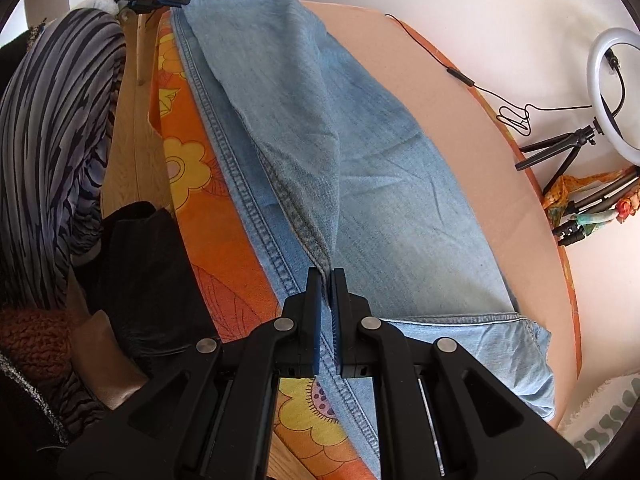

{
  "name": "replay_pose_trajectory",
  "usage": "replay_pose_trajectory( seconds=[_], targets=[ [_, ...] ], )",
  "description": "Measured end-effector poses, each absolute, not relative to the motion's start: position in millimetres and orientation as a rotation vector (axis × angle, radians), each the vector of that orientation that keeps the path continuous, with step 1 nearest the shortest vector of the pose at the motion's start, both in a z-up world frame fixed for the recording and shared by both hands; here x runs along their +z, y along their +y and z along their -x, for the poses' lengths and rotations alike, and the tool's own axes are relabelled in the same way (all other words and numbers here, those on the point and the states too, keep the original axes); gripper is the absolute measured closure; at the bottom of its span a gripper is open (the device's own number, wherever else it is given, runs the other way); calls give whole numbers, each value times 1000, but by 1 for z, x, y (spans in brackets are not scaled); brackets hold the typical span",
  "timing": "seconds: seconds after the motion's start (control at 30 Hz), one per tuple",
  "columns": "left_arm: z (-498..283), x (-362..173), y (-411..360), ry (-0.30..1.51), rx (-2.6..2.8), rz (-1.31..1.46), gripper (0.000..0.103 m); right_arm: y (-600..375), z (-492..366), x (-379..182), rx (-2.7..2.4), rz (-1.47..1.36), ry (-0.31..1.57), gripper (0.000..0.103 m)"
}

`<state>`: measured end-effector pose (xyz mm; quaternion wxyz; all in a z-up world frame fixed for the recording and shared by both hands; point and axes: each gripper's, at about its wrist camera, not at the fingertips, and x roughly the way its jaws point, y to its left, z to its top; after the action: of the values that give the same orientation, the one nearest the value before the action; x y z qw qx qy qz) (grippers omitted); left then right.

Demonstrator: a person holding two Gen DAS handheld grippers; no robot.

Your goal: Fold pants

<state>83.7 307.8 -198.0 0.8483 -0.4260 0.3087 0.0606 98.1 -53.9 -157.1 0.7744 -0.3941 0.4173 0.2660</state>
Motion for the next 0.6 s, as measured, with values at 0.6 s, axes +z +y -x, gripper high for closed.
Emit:
replay_pose_trajectory(
  seconds=[0.6],
  targets=[
    [-66, -205, 312, 640, 187, 888, 101, -49, -96, -164, 574, 795, 928, 98]
  ],
)
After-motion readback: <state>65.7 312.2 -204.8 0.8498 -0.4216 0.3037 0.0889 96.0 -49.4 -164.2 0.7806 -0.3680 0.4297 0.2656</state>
